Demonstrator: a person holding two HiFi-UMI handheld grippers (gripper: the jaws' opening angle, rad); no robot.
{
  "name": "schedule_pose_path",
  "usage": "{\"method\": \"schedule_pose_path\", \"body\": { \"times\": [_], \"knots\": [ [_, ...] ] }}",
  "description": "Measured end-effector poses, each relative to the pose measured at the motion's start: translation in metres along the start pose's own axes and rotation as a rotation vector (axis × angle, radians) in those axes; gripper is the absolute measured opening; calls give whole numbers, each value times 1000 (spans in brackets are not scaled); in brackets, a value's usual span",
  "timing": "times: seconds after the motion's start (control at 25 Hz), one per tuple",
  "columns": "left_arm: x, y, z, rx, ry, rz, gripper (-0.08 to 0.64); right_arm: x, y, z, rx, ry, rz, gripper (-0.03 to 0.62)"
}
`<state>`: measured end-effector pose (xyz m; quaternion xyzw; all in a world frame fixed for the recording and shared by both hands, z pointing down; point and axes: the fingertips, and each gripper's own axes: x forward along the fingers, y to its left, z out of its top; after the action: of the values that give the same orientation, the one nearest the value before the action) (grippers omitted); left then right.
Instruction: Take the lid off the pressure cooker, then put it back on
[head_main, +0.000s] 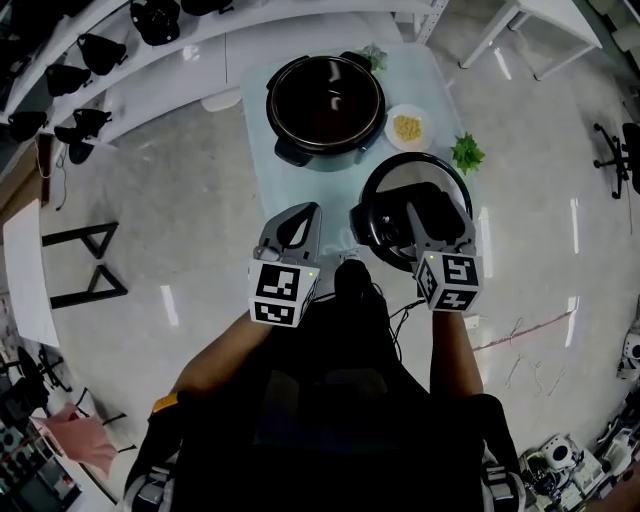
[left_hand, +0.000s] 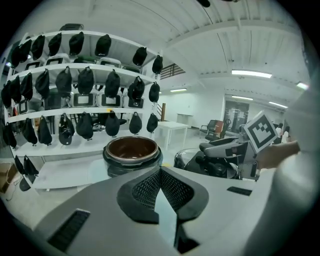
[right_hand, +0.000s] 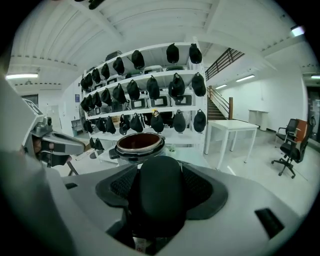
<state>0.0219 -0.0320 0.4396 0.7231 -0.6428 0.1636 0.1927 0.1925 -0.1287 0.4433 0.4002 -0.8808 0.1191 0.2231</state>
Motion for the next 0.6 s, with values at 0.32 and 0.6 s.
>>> {"method": "schedule_pose_path", "body": {
  "times": [0.32,0.6],
  "knots": [
    [26,-5,-22,11,69,1,8,29,-14,-41,37,52,-12,293],
    [53,-8,-48,3,142,2,6,64,-25,-74,47,102,-3,295]
  ]
}}
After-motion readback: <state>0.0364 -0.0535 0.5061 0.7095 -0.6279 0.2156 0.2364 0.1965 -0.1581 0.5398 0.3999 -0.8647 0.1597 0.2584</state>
